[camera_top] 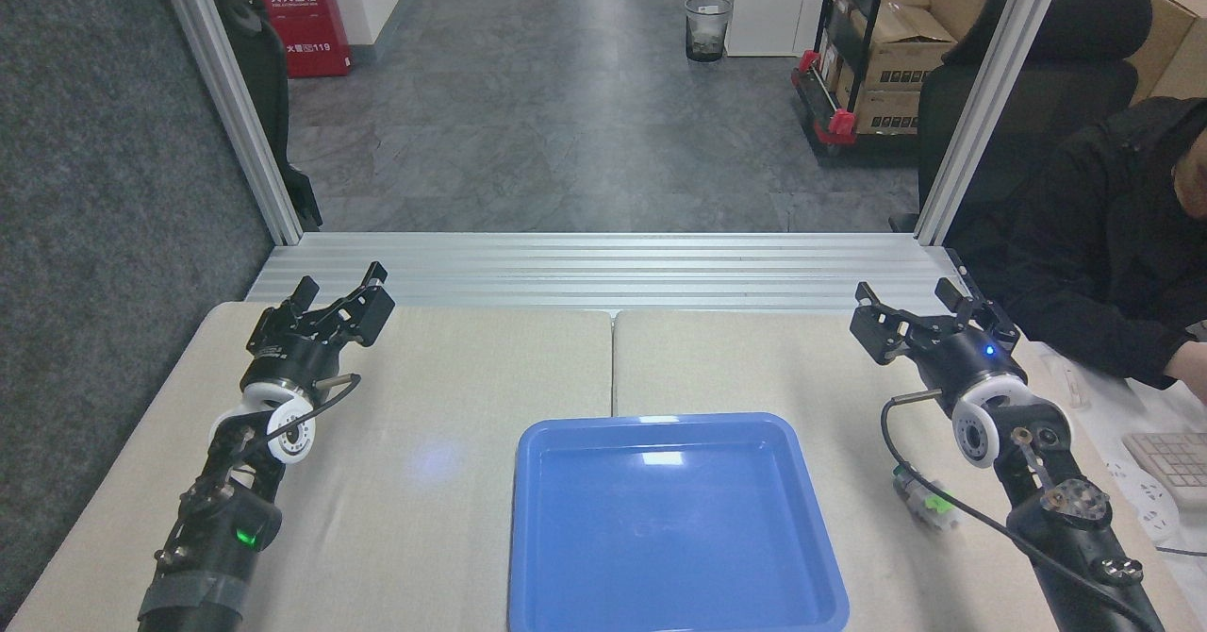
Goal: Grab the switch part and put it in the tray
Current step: 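Move the right gripper toward the small white-green switch part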
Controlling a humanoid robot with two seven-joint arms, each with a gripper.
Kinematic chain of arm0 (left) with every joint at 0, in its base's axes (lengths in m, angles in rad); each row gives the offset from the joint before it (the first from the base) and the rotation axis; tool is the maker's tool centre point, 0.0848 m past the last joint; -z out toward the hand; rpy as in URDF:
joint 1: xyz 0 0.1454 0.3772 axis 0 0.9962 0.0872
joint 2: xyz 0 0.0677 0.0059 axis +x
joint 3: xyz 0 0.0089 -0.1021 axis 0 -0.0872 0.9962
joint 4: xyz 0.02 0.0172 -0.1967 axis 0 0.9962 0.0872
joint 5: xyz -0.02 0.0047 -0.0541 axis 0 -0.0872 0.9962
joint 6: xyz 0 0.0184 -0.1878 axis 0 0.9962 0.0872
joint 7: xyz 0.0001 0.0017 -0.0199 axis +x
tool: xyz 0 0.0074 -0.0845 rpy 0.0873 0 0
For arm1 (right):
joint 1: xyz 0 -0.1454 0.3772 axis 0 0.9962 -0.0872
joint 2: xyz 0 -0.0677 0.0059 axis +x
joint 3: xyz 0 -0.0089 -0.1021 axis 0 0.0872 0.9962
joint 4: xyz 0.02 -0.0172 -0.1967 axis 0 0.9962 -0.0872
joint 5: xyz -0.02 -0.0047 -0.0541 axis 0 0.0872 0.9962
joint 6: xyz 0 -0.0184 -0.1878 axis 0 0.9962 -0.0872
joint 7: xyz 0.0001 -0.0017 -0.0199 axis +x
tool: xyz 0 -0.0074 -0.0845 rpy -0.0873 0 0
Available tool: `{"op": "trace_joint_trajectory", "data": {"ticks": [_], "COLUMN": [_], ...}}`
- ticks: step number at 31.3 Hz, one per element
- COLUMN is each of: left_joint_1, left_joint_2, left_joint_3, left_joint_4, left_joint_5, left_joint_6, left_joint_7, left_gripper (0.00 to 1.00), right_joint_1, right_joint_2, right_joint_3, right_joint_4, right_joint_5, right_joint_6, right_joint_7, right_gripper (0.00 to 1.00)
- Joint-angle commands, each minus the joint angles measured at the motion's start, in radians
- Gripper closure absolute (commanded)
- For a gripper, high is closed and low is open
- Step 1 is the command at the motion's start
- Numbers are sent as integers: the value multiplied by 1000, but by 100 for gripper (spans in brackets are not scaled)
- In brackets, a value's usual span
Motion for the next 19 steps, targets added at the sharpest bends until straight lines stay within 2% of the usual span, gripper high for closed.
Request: {"op": "trace_joint_trajectory", "data": {"ticks": [1, 13, 19], "left_joint_1": [1, 1, 0], "left_joint_2": [2, 0, 0], "left_joint_3": [-26, -23, -23], "left_joint_4": [1, -1, -1], "left_joint_5": [-5, -1, 1], "left_joint_6": [0, 0, 0], "left_joint_7": [3, 0, 0], "left_gripper": [0, 0, 0], "right_joint_1": [27, 26, 26], "right_joint_2": [-23, -60, -59], "right_joint_3": [-45, -64, -62], "right_joint_4": [-1, -8, -9], "right_joint_5": [-28, -42, -44], "right_joint_6": [-13, -31, -36], "right_joint_7": [-1, 0, 0], "right_gripper": [1, 1, 1]}}
